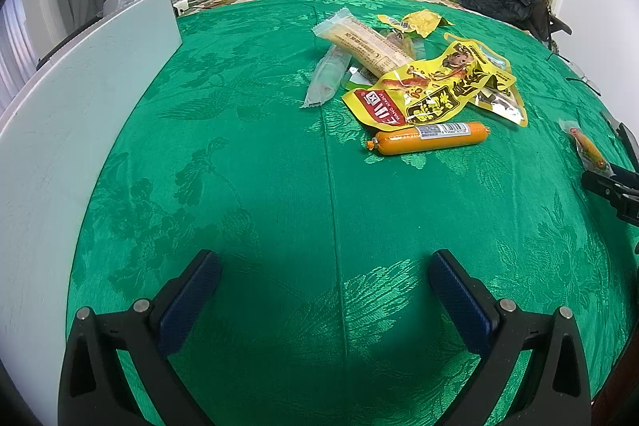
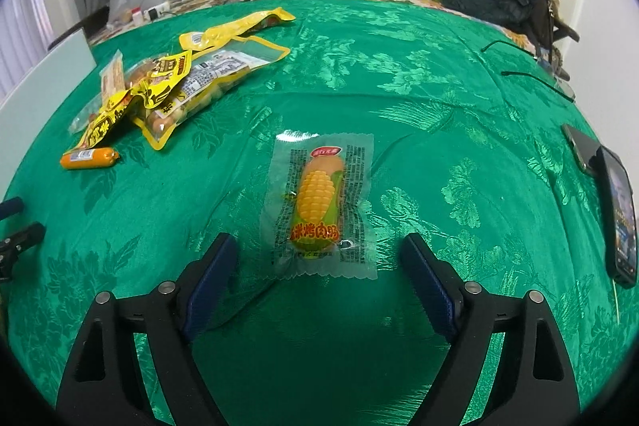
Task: Organize snacks
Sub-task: 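Move the right tool over the corn-shaped snack packet, then grasp the large orange sausage with left tool while right grasps the corn packet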
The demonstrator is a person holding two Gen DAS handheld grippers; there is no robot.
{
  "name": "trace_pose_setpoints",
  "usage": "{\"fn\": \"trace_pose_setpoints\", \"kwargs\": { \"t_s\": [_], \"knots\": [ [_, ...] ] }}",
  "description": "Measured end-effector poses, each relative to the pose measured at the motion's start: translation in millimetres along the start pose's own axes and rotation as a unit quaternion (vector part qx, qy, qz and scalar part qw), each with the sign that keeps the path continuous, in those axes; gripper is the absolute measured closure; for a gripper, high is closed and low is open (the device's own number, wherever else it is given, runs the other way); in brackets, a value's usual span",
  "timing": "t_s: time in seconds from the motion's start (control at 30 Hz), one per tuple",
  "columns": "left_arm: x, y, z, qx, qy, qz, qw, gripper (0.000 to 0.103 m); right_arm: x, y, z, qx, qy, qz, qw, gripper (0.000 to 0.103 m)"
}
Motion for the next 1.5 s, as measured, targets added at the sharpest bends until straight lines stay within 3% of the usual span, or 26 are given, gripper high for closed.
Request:
{"fn": "trace_pose_setpoints", "kwargs": {
  "t_s": [0.5,0.73,1.07,1.2,1.37,1.5],
  "knots": [
    [0,-1,1,0.0,0.0,0.001,1.0,0.0,0,0,0,-0.001,0.0,0.0,1.0,0.015],
    [-18,-9,-3,0.013,-0.028,0.055,0.998,0.0,0,0,0,-0.001,0.0,0.0,1.0,0.014],
    [-78,-8,-70,0.038,-0.16,0.016,0.9863,0.0,0,0,0,-0.001,0.0,0.0,1.0,0.014],
    [-88,-28,-87,0.035,-0.183,0.031,0.982,0.0,0,0,0,-0.001,0.0,0.0,1.0,0.014],
    [-84,-47,-89,0.03,-0.175,0.052,0.9828,0.001,0,0,1,-0.001,0.0,0.0,1.0,0.013],
    [-81,-45,-88,0.075,-0.151,0.066,0.9835,0.006,0,0,1,-0.001,0.0,0.0,1.0,0.013]
  ]
}}
Point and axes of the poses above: each gripper's, at about its wrist camera, not at the fingertips, and y roughly against the way its jaws point, z to its left, x to its underside, the point moved 2 cm from there along -y, roughly the way its jaws point, and after that the axes turned 2 degrees about y, right-handed, at the moved point
